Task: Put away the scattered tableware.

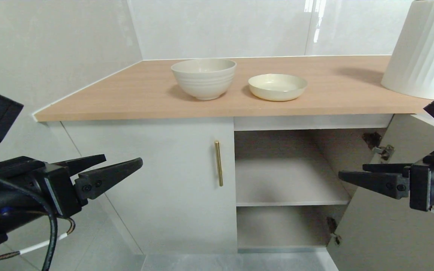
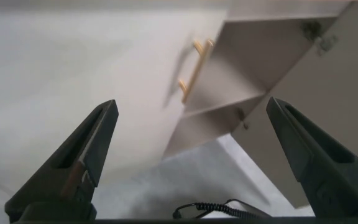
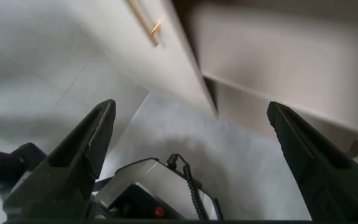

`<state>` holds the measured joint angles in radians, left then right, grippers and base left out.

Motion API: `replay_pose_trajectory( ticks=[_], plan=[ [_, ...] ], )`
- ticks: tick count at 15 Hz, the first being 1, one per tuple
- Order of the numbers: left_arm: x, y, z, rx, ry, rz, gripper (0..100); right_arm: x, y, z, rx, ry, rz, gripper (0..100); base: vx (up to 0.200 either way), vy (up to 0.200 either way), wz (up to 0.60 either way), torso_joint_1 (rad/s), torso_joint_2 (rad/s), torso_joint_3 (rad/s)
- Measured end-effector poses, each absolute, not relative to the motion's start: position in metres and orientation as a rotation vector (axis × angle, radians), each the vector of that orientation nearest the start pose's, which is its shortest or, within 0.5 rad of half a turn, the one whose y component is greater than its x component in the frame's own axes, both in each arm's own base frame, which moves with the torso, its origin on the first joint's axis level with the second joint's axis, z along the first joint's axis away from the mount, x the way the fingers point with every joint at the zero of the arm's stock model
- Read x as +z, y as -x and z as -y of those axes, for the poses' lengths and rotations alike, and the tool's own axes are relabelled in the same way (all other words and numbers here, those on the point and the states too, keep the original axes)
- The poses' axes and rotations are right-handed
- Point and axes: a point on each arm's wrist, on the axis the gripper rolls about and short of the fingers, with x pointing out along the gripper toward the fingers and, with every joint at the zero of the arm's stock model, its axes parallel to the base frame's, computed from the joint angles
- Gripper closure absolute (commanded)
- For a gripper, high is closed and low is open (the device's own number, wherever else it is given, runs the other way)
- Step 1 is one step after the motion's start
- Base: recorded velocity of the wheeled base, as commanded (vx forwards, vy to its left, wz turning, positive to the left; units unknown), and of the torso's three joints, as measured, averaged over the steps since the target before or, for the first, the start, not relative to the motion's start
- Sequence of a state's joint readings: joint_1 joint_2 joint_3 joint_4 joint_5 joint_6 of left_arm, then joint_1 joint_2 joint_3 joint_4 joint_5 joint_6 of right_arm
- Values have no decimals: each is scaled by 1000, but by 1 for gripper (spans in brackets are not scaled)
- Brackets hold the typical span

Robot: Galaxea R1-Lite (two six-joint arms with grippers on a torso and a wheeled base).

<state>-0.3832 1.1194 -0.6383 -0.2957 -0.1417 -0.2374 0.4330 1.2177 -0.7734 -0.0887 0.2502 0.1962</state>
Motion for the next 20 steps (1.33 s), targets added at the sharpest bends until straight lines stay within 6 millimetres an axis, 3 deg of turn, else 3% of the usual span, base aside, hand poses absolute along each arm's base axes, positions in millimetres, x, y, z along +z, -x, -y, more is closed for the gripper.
replay_pose_trajectory(
  ticks=[16,20],
  plan=[
    [237,-146,63,-511,209,-250,0,238,-149,-75,669,-124,-384,0,0,0,0,0,-3,-2],
    [235,-147,63,-513,209,-258,0,238,-149,-76,670,-123,-384,0,0,0,0,65,-216,-259]
  ],
)
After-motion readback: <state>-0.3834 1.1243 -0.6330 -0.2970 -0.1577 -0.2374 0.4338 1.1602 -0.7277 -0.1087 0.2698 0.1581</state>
